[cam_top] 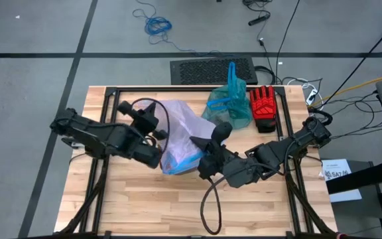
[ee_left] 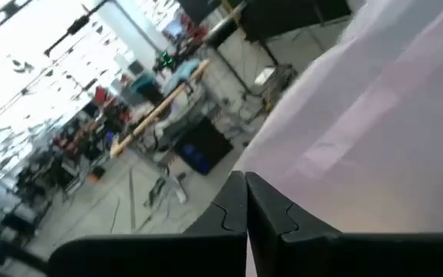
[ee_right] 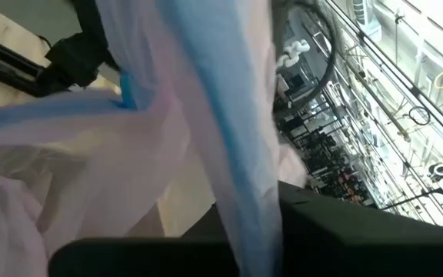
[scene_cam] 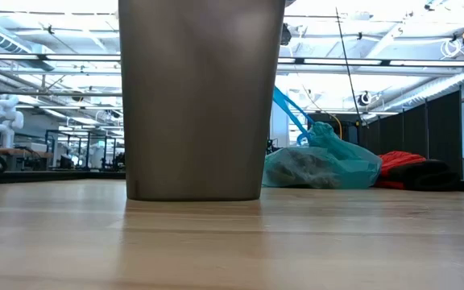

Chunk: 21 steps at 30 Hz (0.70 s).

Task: Place trash/remove bag and relplace
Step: Insert the pink trash bag into the black trash bin

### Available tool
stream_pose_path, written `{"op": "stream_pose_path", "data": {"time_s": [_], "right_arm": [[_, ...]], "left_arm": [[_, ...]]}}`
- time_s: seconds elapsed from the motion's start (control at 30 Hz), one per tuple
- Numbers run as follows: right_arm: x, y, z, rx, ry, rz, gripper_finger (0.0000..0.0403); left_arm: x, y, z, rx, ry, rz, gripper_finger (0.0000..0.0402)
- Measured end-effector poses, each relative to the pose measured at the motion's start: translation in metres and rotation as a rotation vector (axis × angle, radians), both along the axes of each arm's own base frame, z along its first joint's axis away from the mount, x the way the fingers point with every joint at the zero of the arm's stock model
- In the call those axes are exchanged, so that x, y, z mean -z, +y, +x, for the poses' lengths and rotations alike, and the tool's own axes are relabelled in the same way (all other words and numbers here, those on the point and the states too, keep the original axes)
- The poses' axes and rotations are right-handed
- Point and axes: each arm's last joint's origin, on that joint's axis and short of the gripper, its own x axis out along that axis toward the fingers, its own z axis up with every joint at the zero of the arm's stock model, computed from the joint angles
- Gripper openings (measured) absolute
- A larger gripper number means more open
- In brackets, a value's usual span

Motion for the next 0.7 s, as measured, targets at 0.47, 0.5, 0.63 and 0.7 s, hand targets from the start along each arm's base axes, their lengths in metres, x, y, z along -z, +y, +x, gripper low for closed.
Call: {"op": "stream_pose_path", "data": {"time_s": [0.47,0.5,0.63,0.7], "right_arm": [[-0.002,-0.001,-0.002,-0.004,0.001,0.0,0.0],[-0.002,-0.001,-0.002,-0.005,0.0,0.001,0.0],[-0.003,-0.002,-0.003,-0.006,-0.001,0.003,0.0],[-0.003,-0.002,-0.003,-0.008,0.0,0.003,0.0]], "left_arm": [[0.061,-0.046,0.006,0.154,-0.051,-0.186,0.0001],[0.06,-0.049,0.007,0.171,-0.058,-0.189,0.0],[0.059,-0.061,0.011,0.216,-0.102,-0.207,0.0],[0.06,-0.067,0.015,0.251,-0.081,-0.188,0.0]]}}
